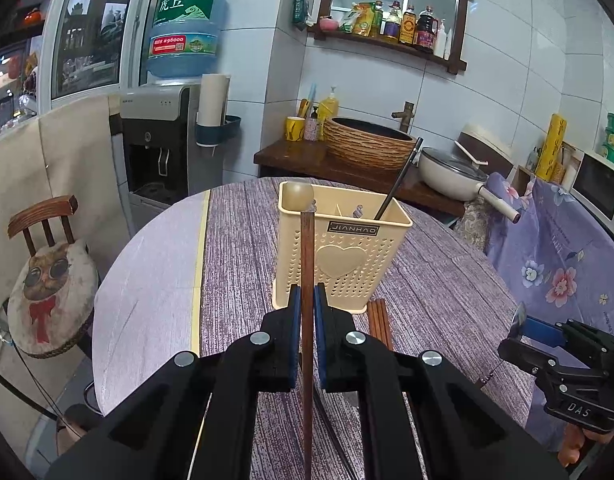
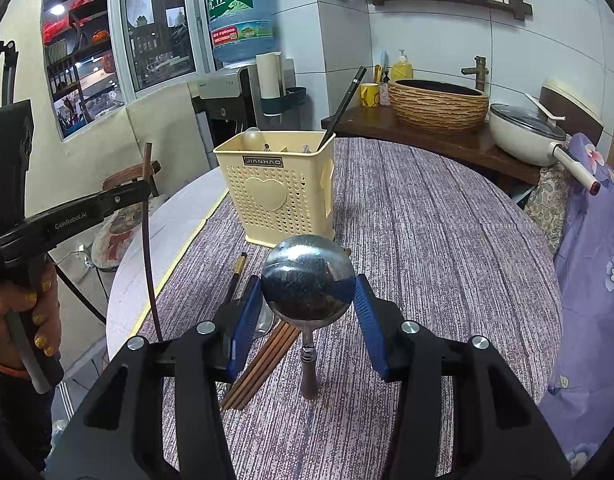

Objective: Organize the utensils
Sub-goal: 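Lift the brown chopstick and ladle toward the cream holder with both tools, then lower the brown chopstick and ladle into the cream holder and open both tools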

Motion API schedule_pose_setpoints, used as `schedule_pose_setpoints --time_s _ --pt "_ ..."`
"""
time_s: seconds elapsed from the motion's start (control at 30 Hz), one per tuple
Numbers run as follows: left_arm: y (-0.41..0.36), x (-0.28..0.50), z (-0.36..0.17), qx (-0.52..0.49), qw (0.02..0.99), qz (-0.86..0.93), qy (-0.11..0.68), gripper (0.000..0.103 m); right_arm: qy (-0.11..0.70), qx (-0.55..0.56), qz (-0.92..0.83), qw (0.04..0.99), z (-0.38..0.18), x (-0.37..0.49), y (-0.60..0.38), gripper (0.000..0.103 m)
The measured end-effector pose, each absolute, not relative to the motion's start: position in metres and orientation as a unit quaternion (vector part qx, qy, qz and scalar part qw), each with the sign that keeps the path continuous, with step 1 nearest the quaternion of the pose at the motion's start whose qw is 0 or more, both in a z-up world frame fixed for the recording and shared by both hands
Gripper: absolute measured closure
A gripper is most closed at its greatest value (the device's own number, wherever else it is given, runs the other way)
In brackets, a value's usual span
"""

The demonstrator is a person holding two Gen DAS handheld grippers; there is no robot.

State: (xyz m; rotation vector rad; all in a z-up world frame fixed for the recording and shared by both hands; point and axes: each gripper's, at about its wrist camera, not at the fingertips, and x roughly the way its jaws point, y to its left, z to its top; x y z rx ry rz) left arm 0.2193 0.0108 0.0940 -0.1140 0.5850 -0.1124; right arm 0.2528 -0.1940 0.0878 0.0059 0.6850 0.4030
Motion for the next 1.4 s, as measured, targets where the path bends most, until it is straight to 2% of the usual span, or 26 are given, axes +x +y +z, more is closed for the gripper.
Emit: schedule_pose_setpoints --time_s 0.37,0.6,0.9,1.07,1.23,1.4 --pt "0.012 0.217 0.106 -0.062 0.957 -0.063 0.278 0.095 0.332 0.017 0.21 0.919 0.094 0.257 -0.195 0.056" --pt "0.019 0.228 0.129 -0.073 0.957 -0.075 0.271 0.095 0.312 0.025 0.222 0.923 0.119 0.265 -0.191 0.056" --pt "0.024 0.259 0.229 -0.093 0.977 -0.062 0.184 0.095 0.236 0.05 0.215 0.946 0.205 0.307 -0.177 0.056" --pt "0.024 0.286 0.267 -0.109 0.985 -0.037 0.13 0.095 0.206 0.063 0.202 0.955 0.242 0.341 -0.166 0.056" --pt "0.019 0.314 0.26 -0.113 0.989 -0.023 0.097 0.095 0.196 0.055 0.182 0.962 0.248 0.372 -0.155 0.056" --pt "0.012 0.34 0.219 -0.11 0.988 -0.002 0.105 0.095 0.207 0.047 0.166 0.963 0.215 0.393 -0.147 0.056"
